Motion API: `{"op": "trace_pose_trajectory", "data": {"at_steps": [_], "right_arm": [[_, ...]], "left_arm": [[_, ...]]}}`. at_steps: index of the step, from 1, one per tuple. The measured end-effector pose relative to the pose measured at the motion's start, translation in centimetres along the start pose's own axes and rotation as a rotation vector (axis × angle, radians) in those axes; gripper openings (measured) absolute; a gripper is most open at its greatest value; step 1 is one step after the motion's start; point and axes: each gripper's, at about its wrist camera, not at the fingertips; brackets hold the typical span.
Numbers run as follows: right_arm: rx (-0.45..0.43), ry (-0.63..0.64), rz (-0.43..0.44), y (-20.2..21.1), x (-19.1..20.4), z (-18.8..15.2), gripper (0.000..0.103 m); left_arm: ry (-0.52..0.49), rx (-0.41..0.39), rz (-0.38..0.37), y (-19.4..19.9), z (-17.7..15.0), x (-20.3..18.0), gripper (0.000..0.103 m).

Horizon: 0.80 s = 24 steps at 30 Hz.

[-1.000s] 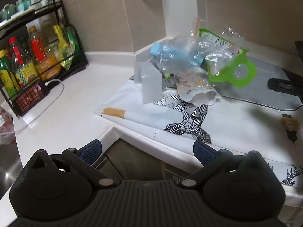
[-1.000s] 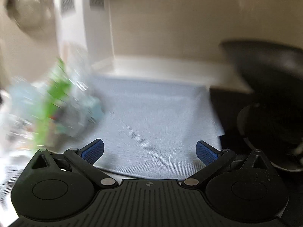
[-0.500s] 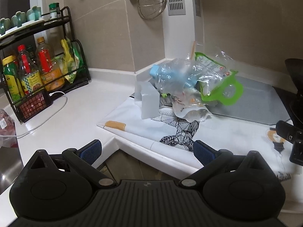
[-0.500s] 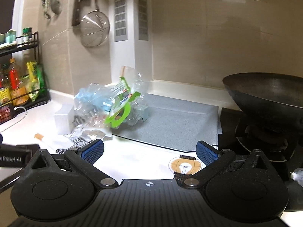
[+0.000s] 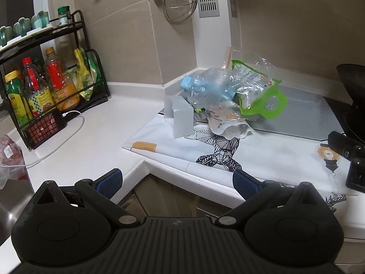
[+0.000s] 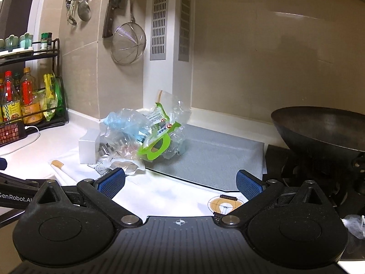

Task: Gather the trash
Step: 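Approach the trash pile with both tools, aiming at the plastic items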

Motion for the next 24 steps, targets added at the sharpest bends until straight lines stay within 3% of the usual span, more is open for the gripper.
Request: {"op": "trace_pose_trajectory", "data": {"at_steps": [24], "right_arm": [[0.027,-0.009,0.020,-0.42,0.43,-0.19,0.103]], "left_arm": [[-0.008,0.023,0.005,-0.70,0.19,-0.16,0.103]]}}
Point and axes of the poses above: each gripper's, at about its wrist camera, not at the fingertips, and y roughly against the way its jaws point, x to its left, z to its top, and after that the axes turned 11 degrees about x, right-handed
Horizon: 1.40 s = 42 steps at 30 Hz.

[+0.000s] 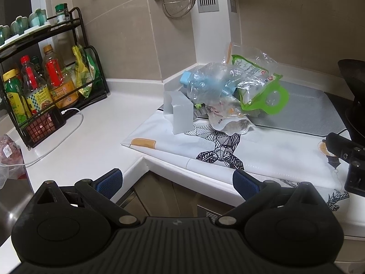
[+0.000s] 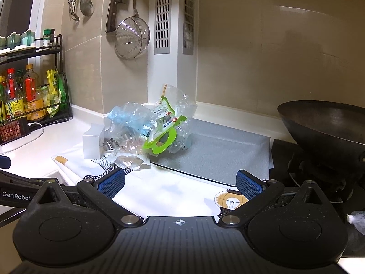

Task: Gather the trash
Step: 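Approach the trash pile with both tools, aiming at the plastic items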

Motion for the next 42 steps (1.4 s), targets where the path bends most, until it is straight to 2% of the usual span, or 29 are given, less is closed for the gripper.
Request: {"op": "trace_pose_trajectory", "data": {"at_steps": [11,25,42], "right_arm": [[0.003,-0.009,0.030,-0.7,-0.4,-0.2,0.103],[0.039,-0.092,0.094,-3.4,-1.9,0.2,0.103],[0.056,-0.181,0.169,-7.3,-3.7,2.5,0.103]], "left_arm": [[-0.004,0.016,0.001,-0.6,-0.3,-0.2,0.103],[0.024,0.050,0.002,-1.8,0.1,0.5,0.103],[0.063,0.065,0.026,-3.3,1.4,1.7,0.103]]}}
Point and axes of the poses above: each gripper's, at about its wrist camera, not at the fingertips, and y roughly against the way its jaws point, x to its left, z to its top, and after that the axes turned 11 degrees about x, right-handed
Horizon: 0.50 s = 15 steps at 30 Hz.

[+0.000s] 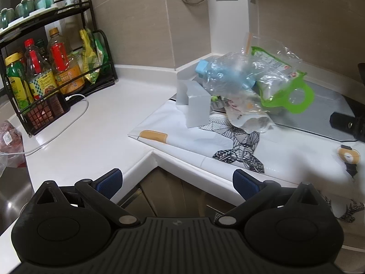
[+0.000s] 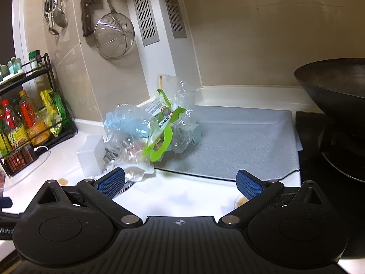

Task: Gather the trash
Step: 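Approach the trash pile with both tools, aiming at the plastic items, then grasp the white plastic box with left tool while right tool grasps green-printed bag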

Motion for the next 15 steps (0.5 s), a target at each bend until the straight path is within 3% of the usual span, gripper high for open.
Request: {"op": "trace_pose_trajectory", "data": {"at_steps": [9,15], "right_arm": [[0.003,-0.025,0.078,-4.0,-0.2,2.7,0.103],[-0.048,-0.099,0.114,-6.8,-1.0,5.2,0.103]], "left_arm": [[0.041,0.025,0.032,-1.6,1.3,1.1,0.103],[0.082,0.031,0.057,-2.6,1.9,1.9,0.103]]}}
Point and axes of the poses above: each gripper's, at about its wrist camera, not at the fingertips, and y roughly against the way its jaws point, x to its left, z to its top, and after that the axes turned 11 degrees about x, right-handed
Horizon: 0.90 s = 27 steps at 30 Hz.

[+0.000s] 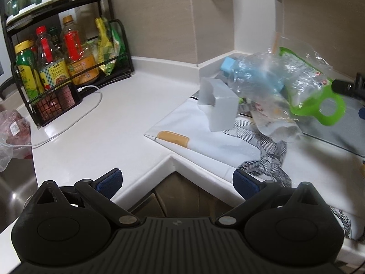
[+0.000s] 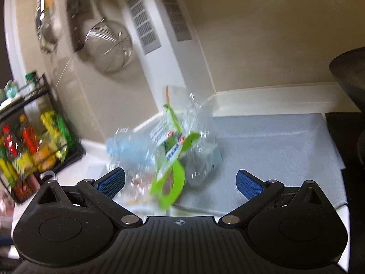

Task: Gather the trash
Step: 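Grasp the white plastic box with left tool while right tool grasps green-printed bag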

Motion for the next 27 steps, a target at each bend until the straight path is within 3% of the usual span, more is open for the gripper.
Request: {"op": "trace_pose_trajectory", "data": {"at_steps": [9,13,18,21,22,26,27], "right_arm": [[-0.097,-0.100,0.094,-3.9,-4.1,0.2,0.103],[-0.024,-0.191,0.123,-5.1,-5.8,-0.2,0.103],[-0.080,-0.128,0.140,-4.2,-4.8,-0.6,0.101],[-0.072,-0.086,0.145,-4.5,-4.2,-0.8,0.089],[-0.063,-0.079,0.151,-4.6,-4.1,-0.8,0.079],[-0.031,-0.064,0.149,-5.2,-3.9,-0.8,0.022],[-0.035,-0.061,0.140,-5.2,-3.9,-0.8,0.015]], "left_arm": [[0.090,-0.015,-0.009,-2.7,3.9,-1.3,0.103],[0.065,-0.077,0.029,-4.4,6.1,-3.5,0.103],[0.053,-0.067,0.030,-7.7,8.8,-5.4,0.103],[0.040,-0.030,0.018,-9.7,9.9,-6.0,0.103],[0.031,-0.024,0.020,-10.2,10.3,-6.2,0.103],[-0.007,0.010,0.011,-12.0,11.3,-6.5,0.103],[-0.001,0.008,0.010,-12.1,11.3,-6.2,0.103]]}}
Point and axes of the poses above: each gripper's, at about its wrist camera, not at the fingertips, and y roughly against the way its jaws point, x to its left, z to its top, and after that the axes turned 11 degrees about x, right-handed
